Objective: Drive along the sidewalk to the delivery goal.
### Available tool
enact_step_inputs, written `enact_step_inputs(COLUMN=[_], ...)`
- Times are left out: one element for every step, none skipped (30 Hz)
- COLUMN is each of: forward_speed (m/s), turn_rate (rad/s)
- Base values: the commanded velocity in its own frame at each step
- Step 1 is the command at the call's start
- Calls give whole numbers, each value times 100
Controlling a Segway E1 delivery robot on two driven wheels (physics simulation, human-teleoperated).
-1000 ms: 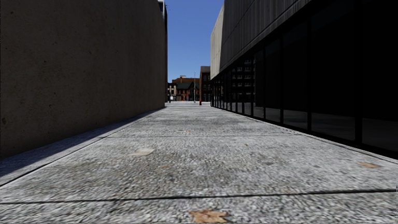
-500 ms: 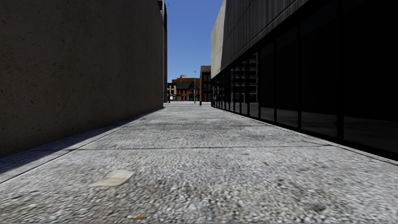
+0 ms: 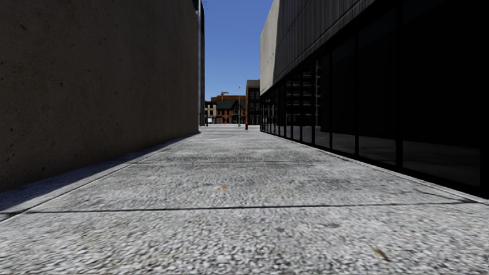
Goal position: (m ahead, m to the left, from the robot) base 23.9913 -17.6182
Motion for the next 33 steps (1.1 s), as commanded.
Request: enact_step_inputs(forward_speed=[200,200,200,200,200,200,200,200,200,200,200,200,200,200,200,200,200,200,200,200,200,200,200,200,200,200,200,200,200,200,200,200,200], turn_rate=[0,0,0,0,0,0,0,0,0,0,0,0,0,0,0,0,0,0,0,0,0,0,0,0,0,0,0,0,0,0,0,0,0])
